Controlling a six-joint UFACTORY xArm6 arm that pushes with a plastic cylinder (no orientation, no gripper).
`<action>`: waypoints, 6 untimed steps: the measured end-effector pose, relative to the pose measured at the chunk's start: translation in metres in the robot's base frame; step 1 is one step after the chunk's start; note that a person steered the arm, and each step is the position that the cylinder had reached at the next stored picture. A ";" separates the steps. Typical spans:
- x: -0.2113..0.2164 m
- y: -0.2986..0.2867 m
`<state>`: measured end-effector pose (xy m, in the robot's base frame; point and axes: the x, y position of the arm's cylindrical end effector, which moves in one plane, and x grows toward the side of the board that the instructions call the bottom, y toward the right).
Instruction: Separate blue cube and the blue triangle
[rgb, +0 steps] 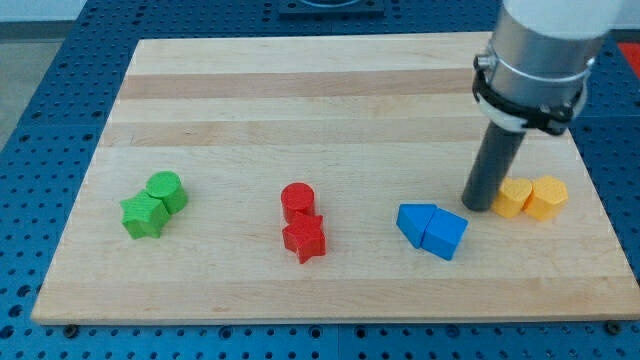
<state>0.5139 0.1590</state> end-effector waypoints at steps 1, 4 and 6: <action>0.029 0.001; 0.099 -0.053; 0.074 -0.054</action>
